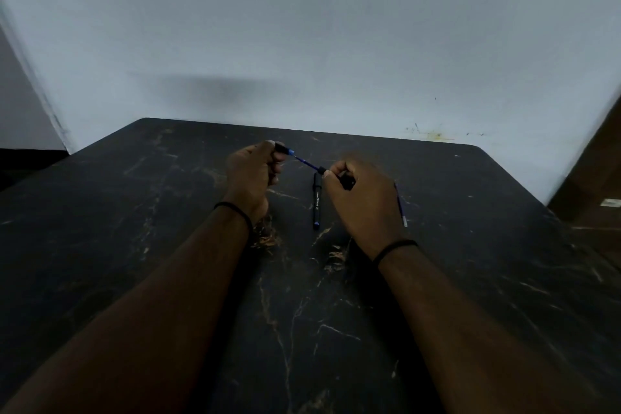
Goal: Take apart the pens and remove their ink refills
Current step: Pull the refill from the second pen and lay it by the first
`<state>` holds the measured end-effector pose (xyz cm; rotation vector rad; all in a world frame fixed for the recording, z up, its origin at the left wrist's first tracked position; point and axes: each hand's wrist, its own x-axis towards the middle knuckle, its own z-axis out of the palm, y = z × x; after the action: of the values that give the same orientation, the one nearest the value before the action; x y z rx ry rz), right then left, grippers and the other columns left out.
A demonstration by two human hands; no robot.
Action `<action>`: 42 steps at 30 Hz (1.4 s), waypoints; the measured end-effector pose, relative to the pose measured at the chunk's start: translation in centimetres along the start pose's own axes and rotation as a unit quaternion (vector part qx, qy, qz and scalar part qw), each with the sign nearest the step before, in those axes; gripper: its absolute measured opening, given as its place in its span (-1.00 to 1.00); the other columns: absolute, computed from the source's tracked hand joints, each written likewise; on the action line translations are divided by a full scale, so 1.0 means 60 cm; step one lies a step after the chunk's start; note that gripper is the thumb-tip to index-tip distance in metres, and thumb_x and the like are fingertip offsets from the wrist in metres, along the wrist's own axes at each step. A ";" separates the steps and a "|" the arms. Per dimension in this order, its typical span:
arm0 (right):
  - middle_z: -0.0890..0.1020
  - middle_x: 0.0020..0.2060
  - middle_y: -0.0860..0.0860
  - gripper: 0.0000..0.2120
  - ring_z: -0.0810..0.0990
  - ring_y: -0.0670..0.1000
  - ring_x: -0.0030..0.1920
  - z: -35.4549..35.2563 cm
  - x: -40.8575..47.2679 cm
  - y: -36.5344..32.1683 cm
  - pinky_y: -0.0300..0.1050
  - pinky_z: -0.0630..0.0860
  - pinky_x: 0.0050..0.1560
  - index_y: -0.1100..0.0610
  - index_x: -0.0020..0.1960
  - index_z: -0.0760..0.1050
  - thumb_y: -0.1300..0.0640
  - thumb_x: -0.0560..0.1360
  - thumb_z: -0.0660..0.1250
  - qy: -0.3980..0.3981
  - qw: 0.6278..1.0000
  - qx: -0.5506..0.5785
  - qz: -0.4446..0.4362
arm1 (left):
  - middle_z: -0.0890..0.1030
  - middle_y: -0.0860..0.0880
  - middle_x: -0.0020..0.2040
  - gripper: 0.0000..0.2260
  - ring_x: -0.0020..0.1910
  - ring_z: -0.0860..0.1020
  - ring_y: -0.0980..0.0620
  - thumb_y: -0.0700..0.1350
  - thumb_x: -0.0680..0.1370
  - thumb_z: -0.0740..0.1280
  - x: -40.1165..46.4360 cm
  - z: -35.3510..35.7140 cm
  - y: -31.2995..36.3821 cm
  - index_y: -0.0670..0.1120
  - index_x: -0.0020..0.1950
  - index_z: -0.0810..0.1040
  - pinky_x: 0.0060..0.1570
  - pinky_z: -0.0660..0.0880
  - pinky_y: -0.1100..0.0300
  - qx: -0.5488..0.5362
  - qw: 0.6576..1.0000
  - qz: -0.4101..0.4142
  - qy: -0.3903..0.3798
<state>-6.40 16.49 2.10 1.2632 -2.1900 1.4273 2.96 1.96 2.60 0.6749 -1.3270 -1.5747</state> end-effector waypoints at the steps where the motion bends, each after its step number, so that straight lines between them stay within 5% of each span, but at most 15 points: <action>1: 0.62 -0.25 -0.07 -0.88 0.57 -0.06 -0.20 0.000 0.000 0.001 -0.07 0.55 -0.16 0.03 -0.18 0.57 0.05 0.52 0.37 -0.001 1.000 0.003 0.001 | 0.54 -0.03 -0.29 -0.78 -0.38 0.40 0.11 -0.16 0.62 0.22 -0.002 0.001 0.001 -0.25 0.04 0.62 -0.40 0.30 0.25 0.002 1.000 0.000 -0.003; 8: 0.60 -0.30 -0.11 -0.87 0.55 -0.14 -0.28 0.001 -0.001 0.001 -0.18 0.50 -0.27 0.00 -0.19 0.55 0.04 0.53 0.37 -0.001 1.000 0.003 -0.002 | 0.54 -0.05 -0.29 -0.80 -0.38 0.40 0.10 -0.18 0.62 0.22 -0.014 0.009 0.007 -0.16 -0.10 0.61 -0.39 0.29 0.23 0.014 0.999 0.001 -0.035; 19: 0.65 -0.16 -0.06 -0.94 0.59 -0.07 -0.14 -0.003 -0.002 -0.006 -0.02 0.59 -0.09 0.07 -0.05 0.61 0.08 0.52 0.41 -0.010 1.000 0.011 -0.015 | 0.60 -0.07 -0.24 -0.72 -0.39 0.41 0.09 -0.12 0.60 0.31 -0.014 0.012 0.000 -0.34 0.10 0.58 -0.43 0.32 0.25 0.041 0.997 -0.013 -0.058; 25: 0.64 -0.15 -0.05 -0.94 0.59 -0.05 -0.12 -0.001 -0.001 -0.005 0.03 0.58 -0.08 0.07 -0.02 0.60 0.10 0.53 0.40 -0.004 1.000 0.026 -0.018 | 0.61 -0.08 -0.23 -0.81 -0.40 0.42 0.09 -0.08 0.59 0.33 -0.021 0.014 0.002 -0.21 -0.08 0.59 -0.42 0.33 0.24 0.047 0.994 -0.019 -0.097; 37: 0.62 -0.18 -0.06 -0.92 0.57 -0.07 -0.17 -0.003 -0.005 -0.005 -0.02 0.55 -0.12 0.04 -0.04 0.59 0.04 0.55 0.37 -0.018 1.000 0.014 -0.018 | 0.61 -0.06 -0.27 -0.85 -0.41 0.41 0.08 -0.11 0.58 0.35 -0.024 0.015 0.001 -0.18 -0.10 0.58 -0.41 0.31 0.23 0.041 0.994 -0.029 -0.102; 42: 0.53 -0.31 -0.06 -0.76 0.49 -0.05 -0.27 -0.002 -0.003 -0.001 -0.07 0.34 -0.26 0.08 -0.13 0.54 0.00 0.64 0.25 -0.039 0.999 -0.017 -0.008 | 0.62 -0.03 -0.30 -0.85 -0.43 0.43 0.10 -0.10 0.58 0.36 -0.019 0.014 -0.004 -0.17 -0.12 0.58 -0.43 0.32 0.24 0.040 0.993 -0.028 -0.106</action>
<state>-6.24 16.67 2.09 1.3429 -2.2381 1.3494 2.63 3.34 2.44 0.6110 -1.5463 -1.6808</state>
